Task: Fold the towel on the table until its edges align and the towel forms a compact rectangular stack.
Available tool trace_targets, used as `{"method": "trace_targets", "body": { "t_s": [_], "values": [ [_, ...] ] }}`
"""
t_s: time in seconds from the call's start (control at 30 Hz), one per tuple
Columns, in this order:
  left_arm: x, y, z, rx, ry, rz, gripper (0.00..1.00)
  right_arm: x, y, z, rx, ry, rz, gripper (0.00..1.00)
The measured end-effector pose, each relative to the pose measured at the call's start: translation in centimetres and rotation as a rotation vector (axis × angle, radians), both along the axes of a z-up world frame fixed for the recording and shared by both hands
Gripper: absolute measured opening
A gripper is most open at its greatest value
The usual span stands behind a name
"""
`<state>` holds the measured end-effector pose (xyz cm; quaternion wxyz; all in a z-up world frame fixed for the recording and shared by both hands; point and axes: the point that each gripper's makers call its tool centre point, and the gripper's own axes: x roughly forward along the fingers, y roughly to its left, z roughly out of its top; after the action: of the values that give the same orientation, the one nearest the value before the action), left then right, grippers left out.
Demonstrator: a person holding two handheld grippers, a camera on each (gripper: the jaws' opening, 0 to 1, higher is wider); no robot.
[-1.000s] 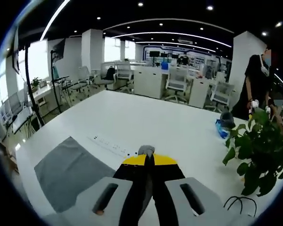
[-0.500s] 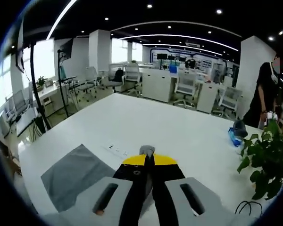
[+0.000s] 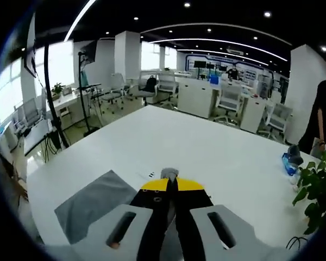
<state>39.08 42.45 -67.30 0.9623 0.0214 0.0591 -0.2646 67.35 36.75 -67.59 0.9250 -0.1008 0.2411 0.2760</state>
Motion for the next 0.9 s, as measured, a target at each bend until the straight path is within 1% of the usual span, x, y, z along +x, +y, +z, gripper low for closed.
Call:
{"method": "trace_targets", "body": {
  "t_s": [0.07,0.1,0.17,0.27,0.37,0.43,0.63,0.73,0.8,0.9],
  "values": [
    [0.2,1.4,-0.6,0.024,0.001,0.022,0.03,0.1,0.9,-0.4,-0.006,0.005,0.008,0.00],
    [0.2,1.8,-0.8,0.026,0.010,0.027,0.03,0.1,1.5,-0.6,-0.004,0.008,0.012,0.00],
    [0.2,3.2,-1.4,0.016,0.029,0.051,0.03,-0.1,2.4,-1.0,0.000,0.015,0.019,0.00],
    [0.1,4.3,-2.2,0.022,0.043,0.068,0.03,-0.1,3.5,-1.6,-0.007,0.016,0.034,0.00],
    [0.1,5.2,-2.9,0.027,0.053,0.084,0.03,-0.3,4.6,-2.1,-0.004,0.025,0.045,0.00],
    [0.0,5.8,-3.1,0.020,0.055,0.098,0.03,-0.7,5.2,-2.2,-0.007,0.021,0.055,0.00],
    [-0.8,7.2,-3.9,0.025,0.060,0.140,0.03,-1.0,8.0,-2.5,0.001,0.015,0.096,0.00],
    [-0.7,8.6,-5.2,0.025,0.084,0.177,0.03,-0.7,9.2,-3.3,-0.014,0.020,0.115,0.00],
    [-0.9,9.0,-5.8,0.025,0.100,0.188,0.03,-0.5,9.9,-3.9,-0.017,0.026,0.121,0.00],
    [-0.9,9.7,-6.4,0.034,0.108,0.198,0.03,-0.5,10.8,-4.5,-0.021,0.029,0.136,0.00]
  ]
}}
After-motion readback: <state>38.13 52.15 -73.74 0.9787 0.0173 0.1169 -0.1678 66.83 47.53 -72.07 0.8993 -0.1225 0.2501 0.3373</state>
